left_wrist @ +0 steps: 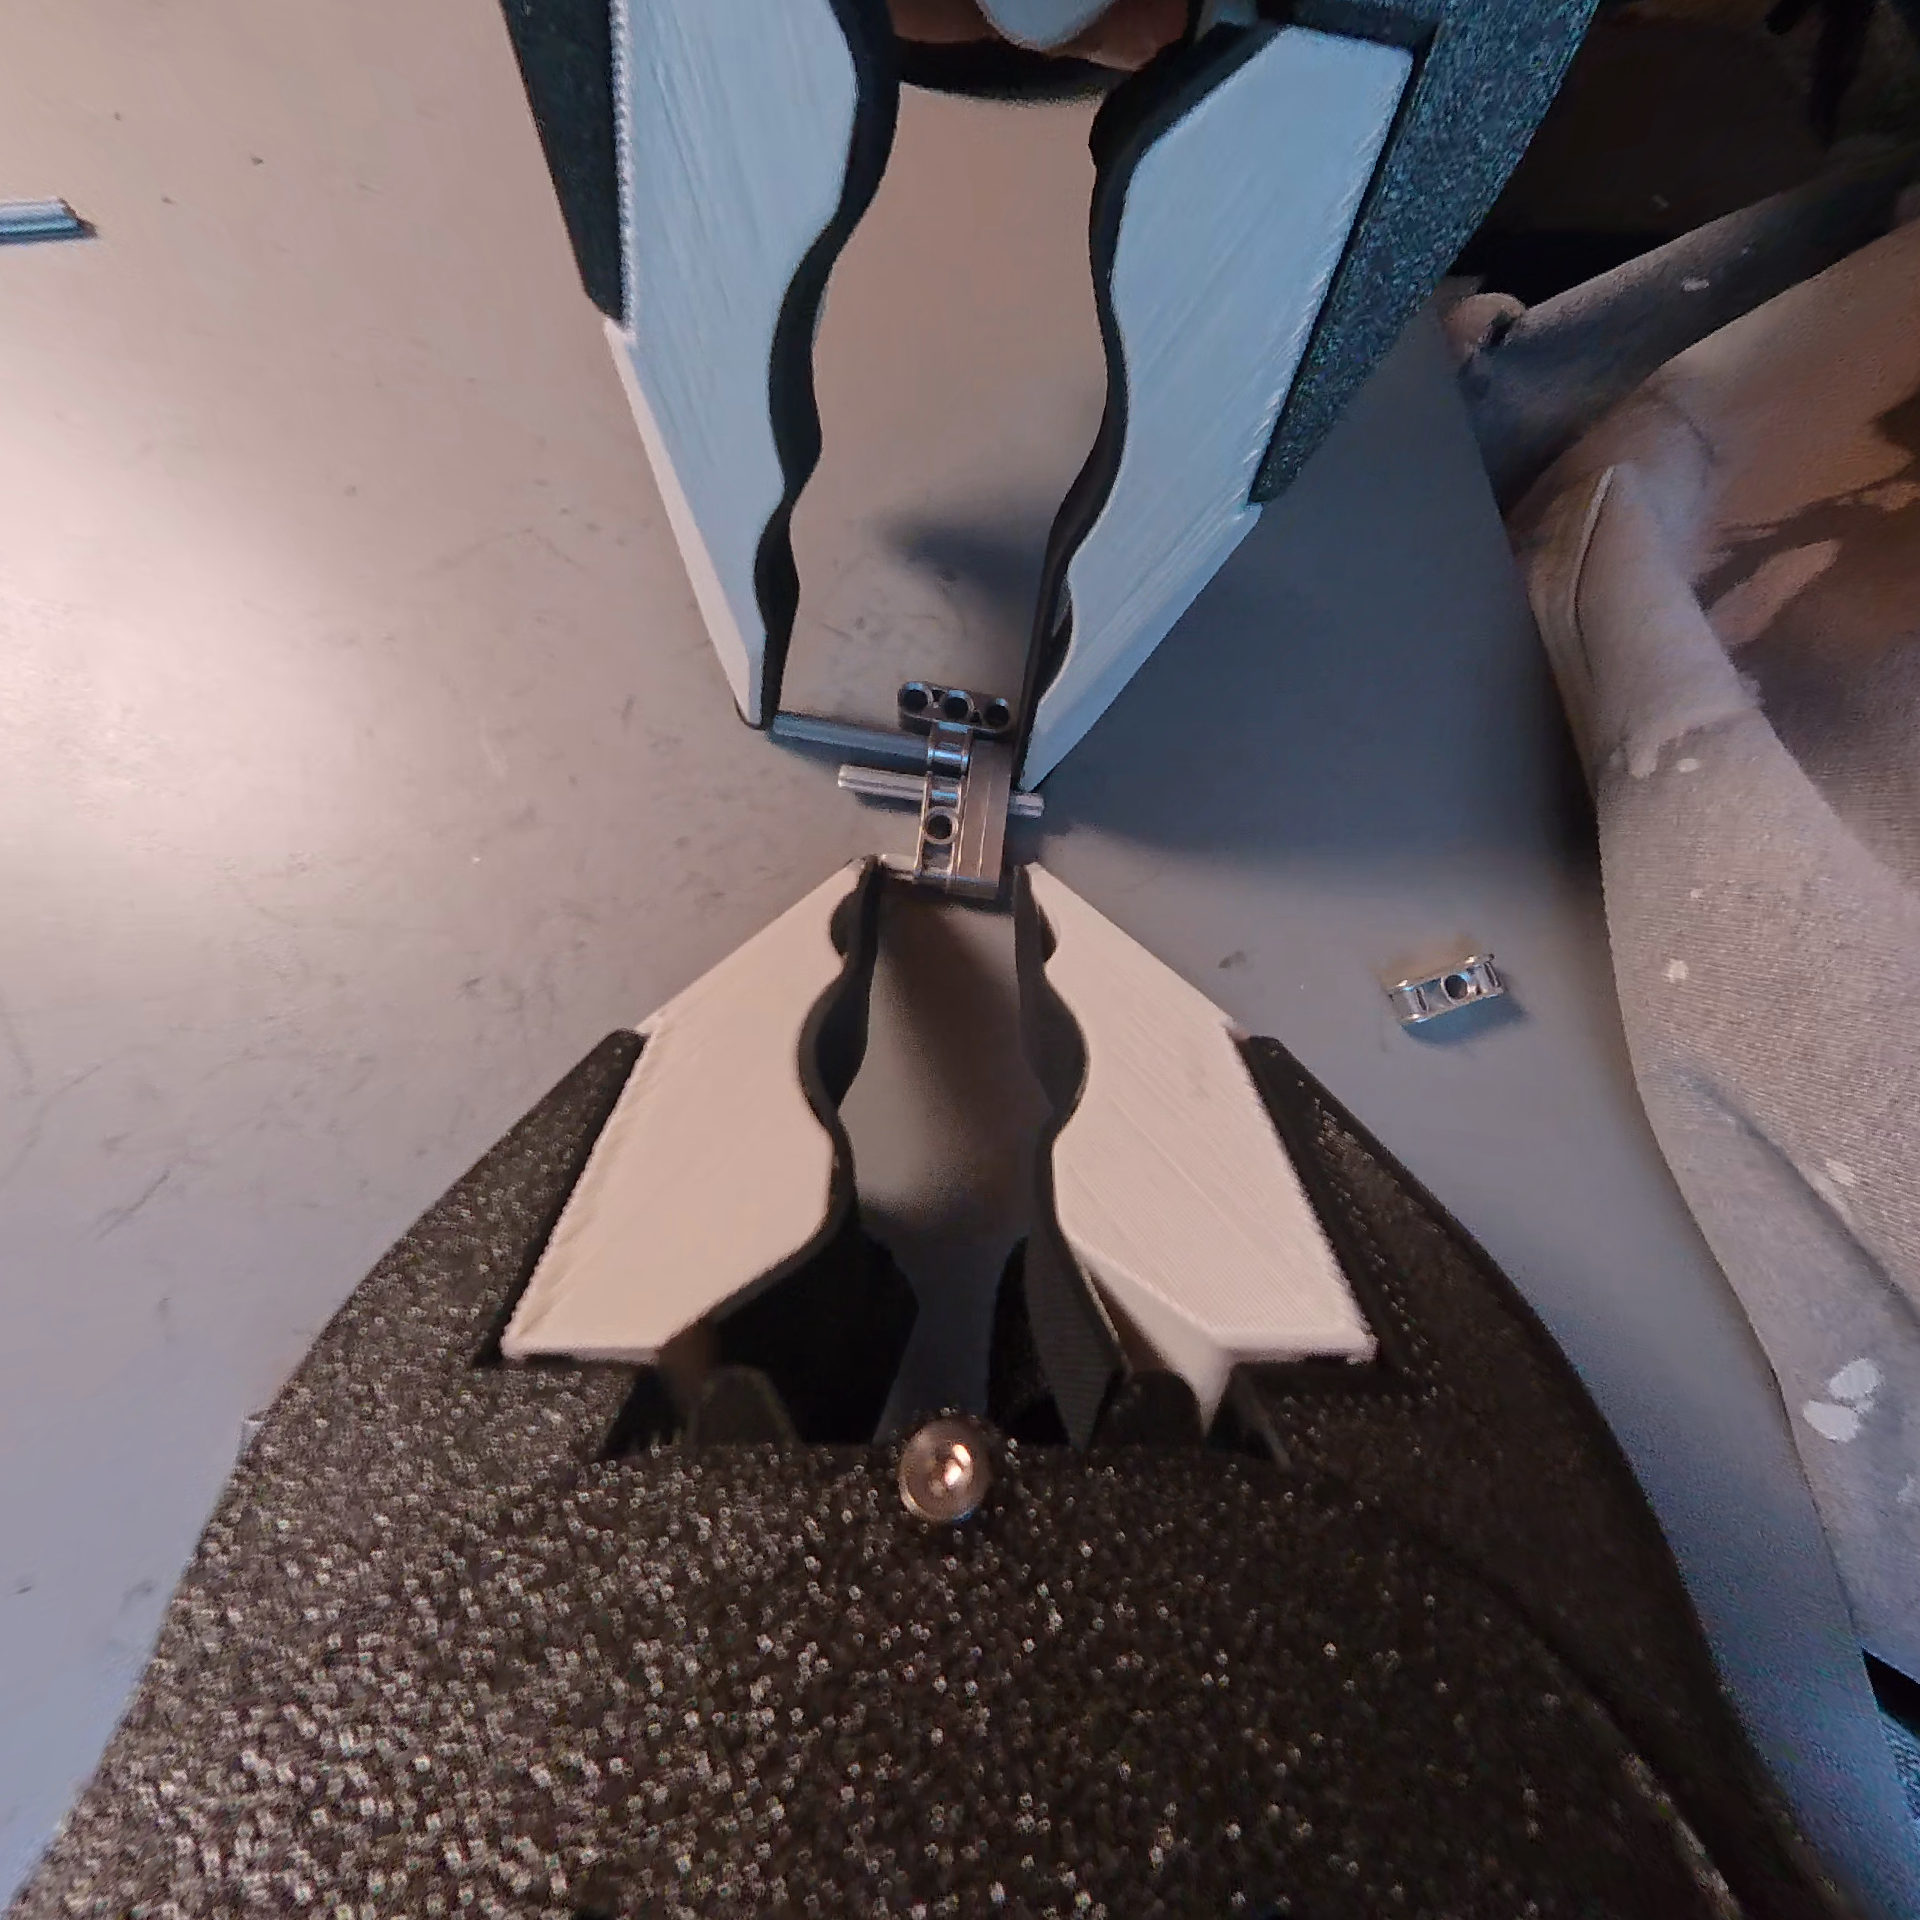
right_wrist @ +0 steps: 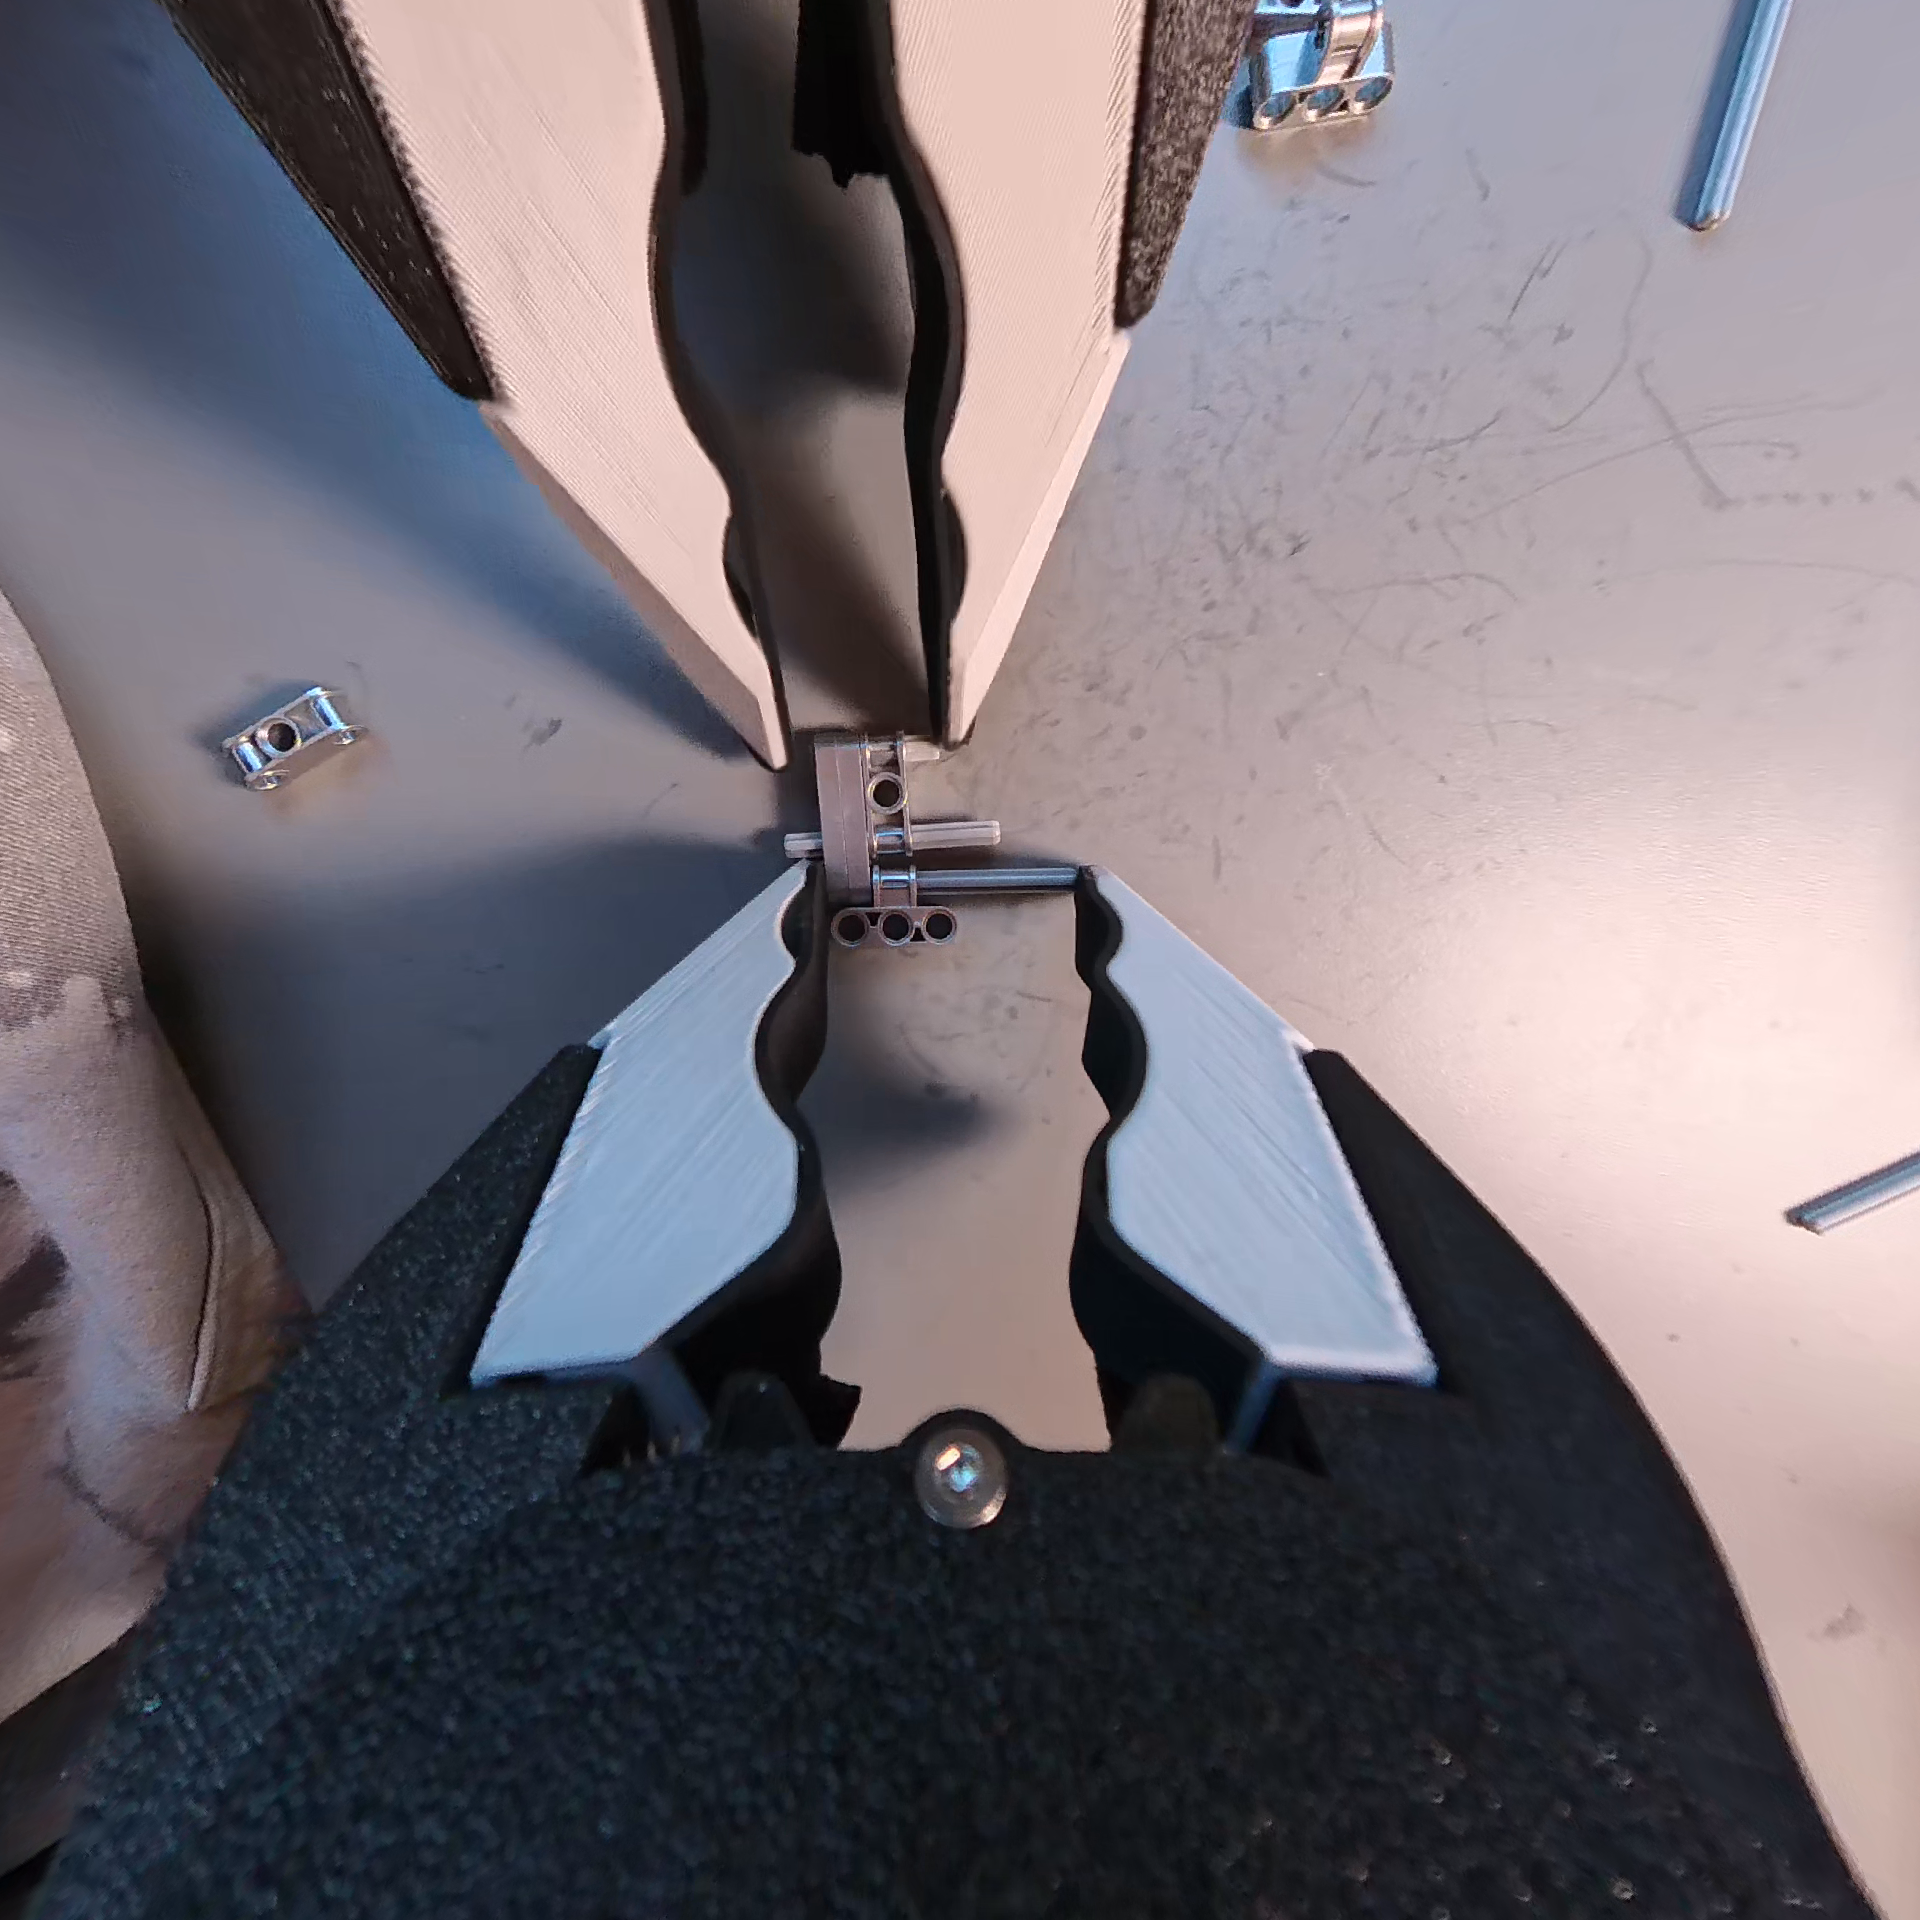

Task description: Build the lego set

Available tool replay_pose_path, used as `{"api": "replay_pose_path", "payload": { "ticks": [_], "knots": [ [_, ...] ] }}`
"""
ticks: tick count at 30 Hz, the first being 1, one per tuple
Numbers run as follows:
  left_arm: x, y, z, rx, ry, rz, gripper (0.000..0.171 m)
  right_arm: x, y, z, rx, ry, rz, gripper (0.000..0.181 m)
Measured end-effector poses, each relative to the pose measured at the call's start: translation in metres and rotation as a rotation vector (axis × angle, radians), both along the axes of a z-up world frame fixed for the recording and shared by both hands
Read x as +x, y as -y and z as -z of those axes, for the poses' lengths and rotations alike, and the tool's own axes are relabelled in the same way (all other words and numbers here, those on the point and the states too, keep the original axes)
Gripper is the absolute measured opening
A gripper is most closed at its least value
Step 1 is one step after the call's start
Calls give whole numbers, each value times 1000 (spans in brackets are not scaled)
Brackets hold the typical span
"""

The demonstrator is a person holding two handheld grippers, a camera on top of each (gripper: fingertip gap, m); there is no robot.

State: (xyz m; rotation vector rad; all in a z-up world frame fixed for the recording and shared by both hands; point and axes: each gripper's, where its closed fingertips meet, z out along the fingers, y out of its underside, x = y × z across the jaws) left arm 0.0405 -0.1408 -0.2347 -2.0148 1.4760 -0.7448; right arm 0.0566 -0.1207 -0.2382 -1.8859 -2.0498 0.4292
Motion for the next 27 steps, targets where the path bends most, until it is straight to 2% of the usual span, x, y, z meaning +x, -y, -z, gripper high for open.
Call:
{"api": "replay_pose_path", "payload": {
  "ticks": [6,7,14,22,27],
  "knots": [
    [3,-2,2,43,-12,-5,23,-2,1,-1,22,-19,-15,43],
    [2,-5,2,62,-19,-15,15,-2,3,-1,25,-23,-25,22],
    [2,-6,2,63,-10,-23,15,-5,4,-1,29,-49,-14,23],
    [2,-6,2,56,-1,-19,15,-8,-3,-17,-15,-78,-11,43],
    [2,-6,3,63,-6,-19,15,-12,-8,-6,8,-52,-127,62]
  ]
}}
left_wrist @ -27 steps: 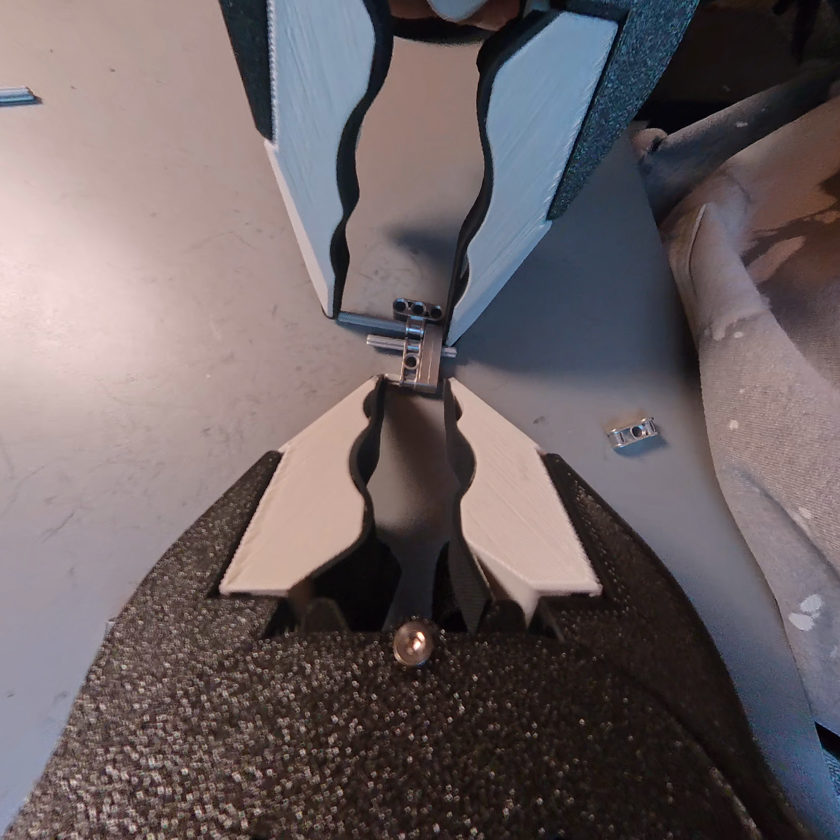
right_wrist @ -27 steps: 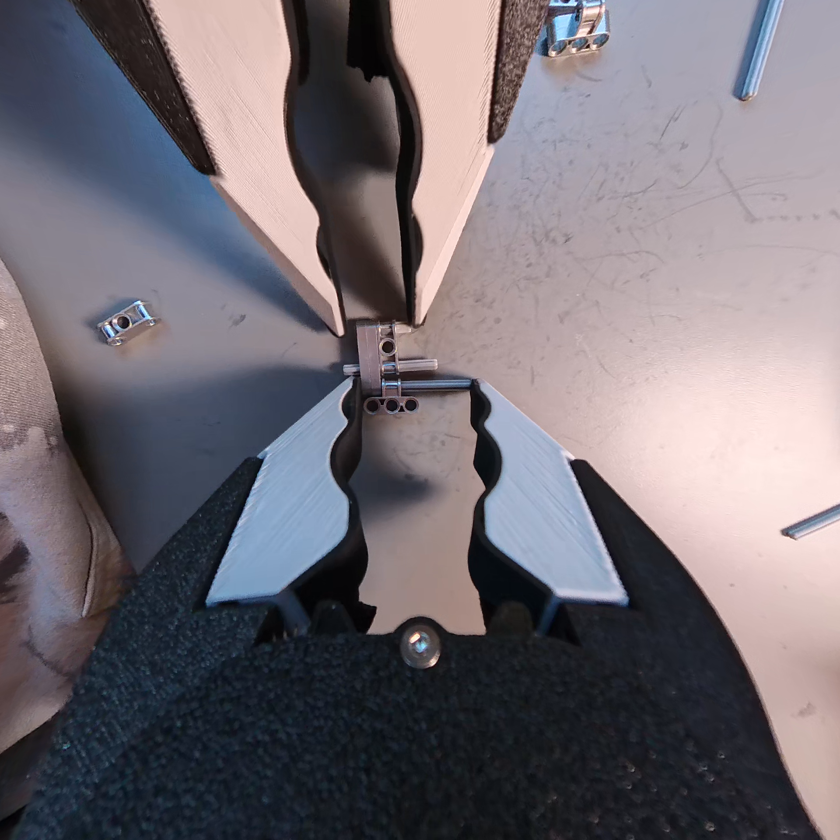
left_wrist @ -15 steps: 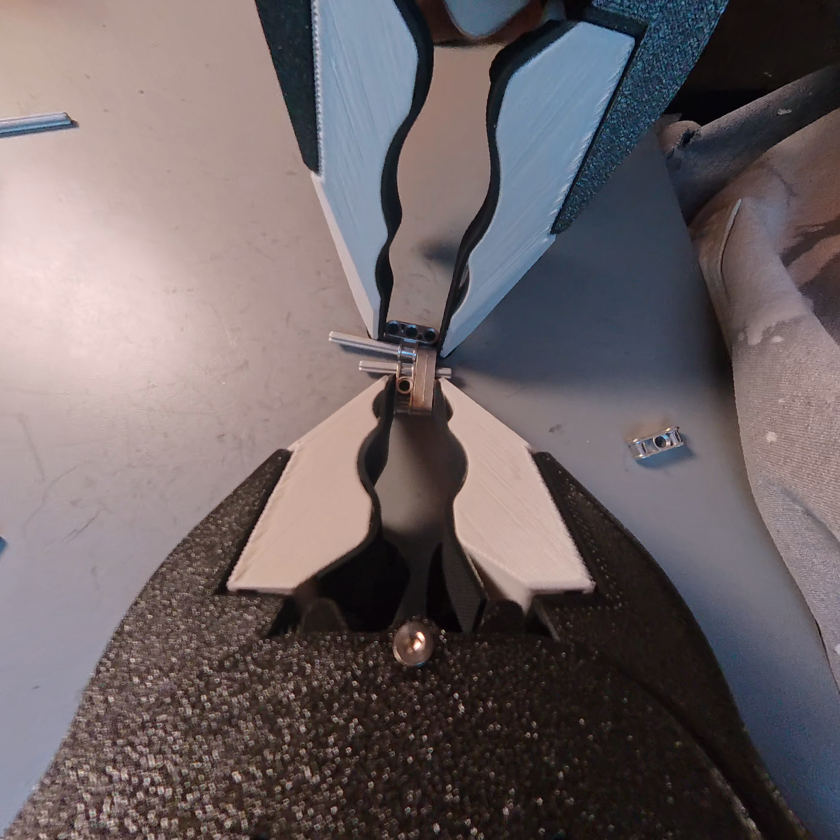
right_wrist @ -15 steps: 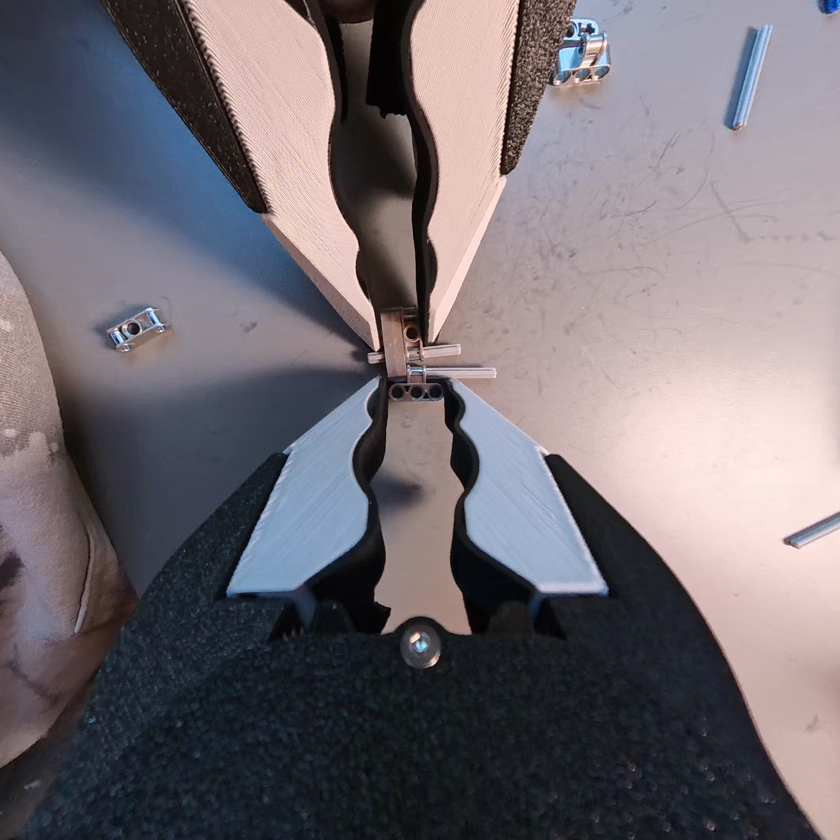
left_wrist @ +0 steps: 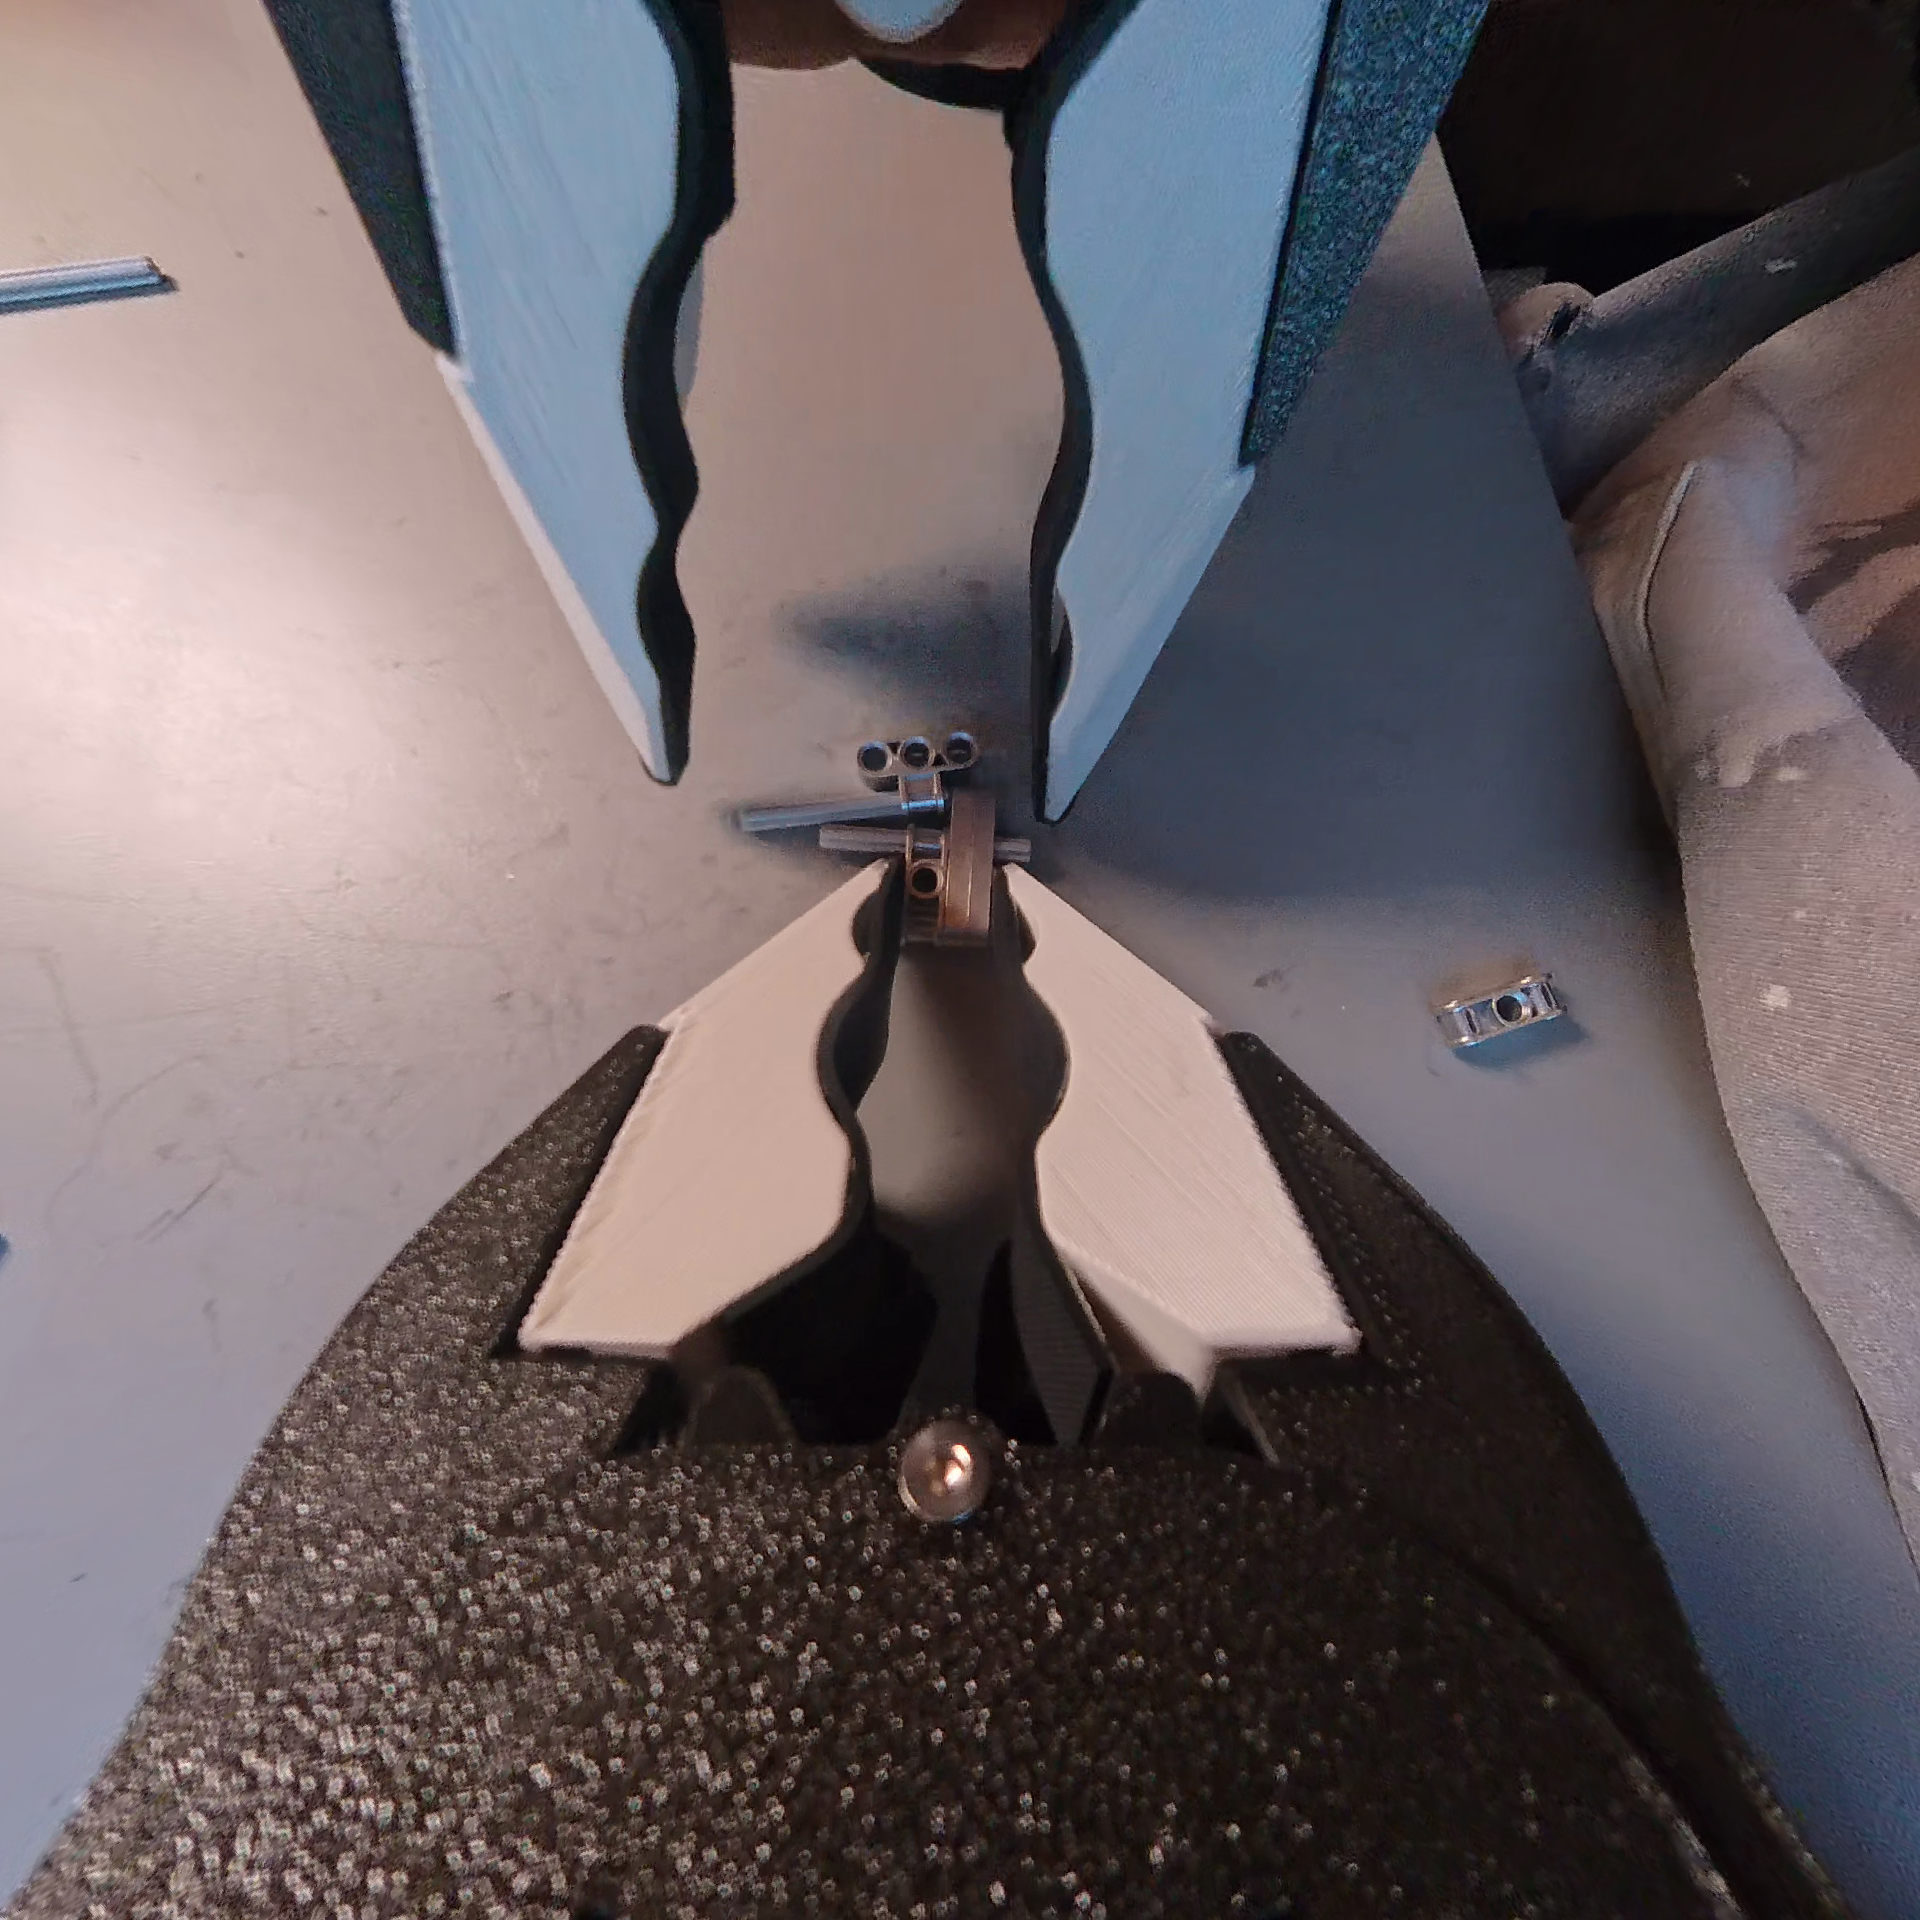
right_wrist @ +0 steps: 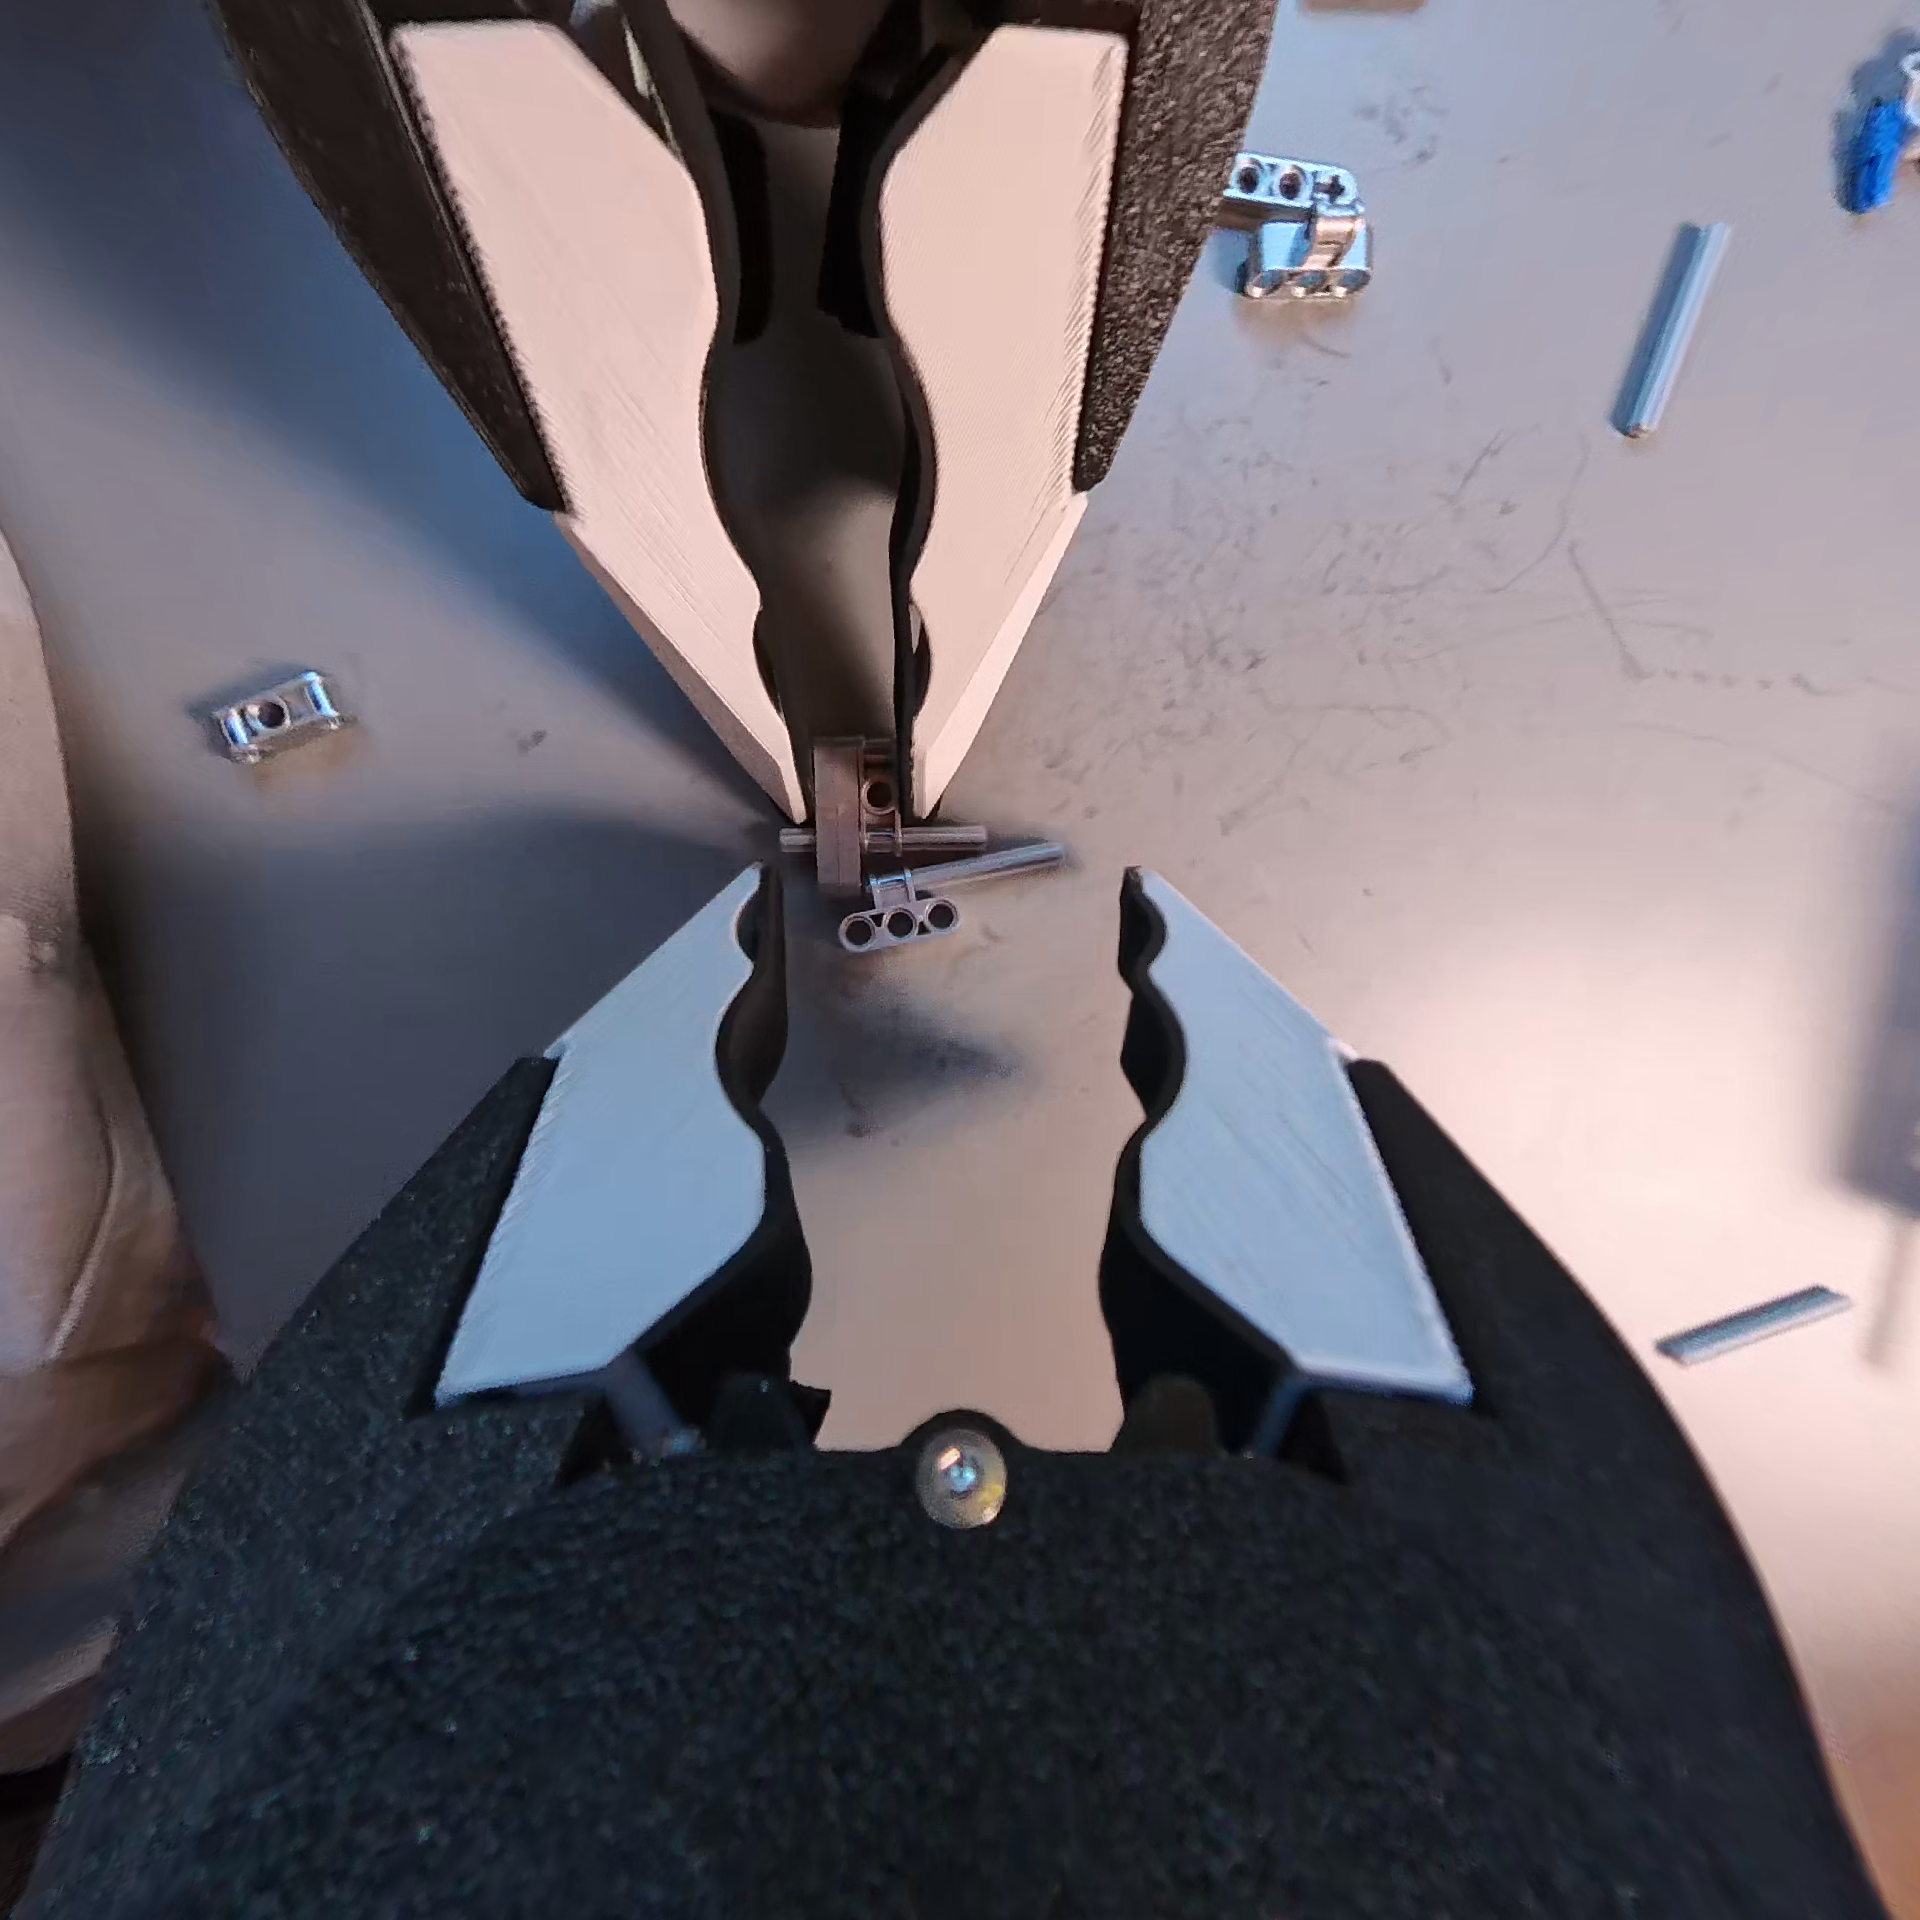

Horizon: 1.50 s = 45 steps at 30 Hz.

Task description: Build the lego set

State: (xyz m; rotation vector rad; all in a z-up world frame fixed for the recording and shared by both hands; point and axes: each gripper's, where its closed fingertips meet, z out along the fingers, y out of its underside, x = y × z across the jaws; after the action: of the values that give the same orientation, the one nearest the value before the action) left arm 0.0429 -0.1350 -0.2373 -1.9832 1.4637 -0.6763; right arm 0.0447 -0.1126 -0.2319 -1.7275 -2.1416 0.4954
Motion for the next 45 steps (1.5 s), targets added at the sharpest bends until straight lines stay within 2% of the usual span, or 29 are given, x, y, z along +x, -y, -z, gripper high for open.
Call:
{"api": "replay_pose_path", "payload": {
  "ticks": [5,15,19,28,45],
  "knots": [
    [1,0,0,-3,2,-8,15,-1,1,7,-34,14,-64,54],
    [3,-1,0,-25,16,-40,15,1,4,7,-20,0,-63,39],
    [3,-1,0,-29,22,-40,15,3,0,6,8,11,-65,53],
    [4,-2,0,-21,17,-43,15,19,13,2,-52,9,-22,35],
    [5,-4,-1,-42,20,-101,15,13,12,2,-87,-13,-39,38]
  ]
}}
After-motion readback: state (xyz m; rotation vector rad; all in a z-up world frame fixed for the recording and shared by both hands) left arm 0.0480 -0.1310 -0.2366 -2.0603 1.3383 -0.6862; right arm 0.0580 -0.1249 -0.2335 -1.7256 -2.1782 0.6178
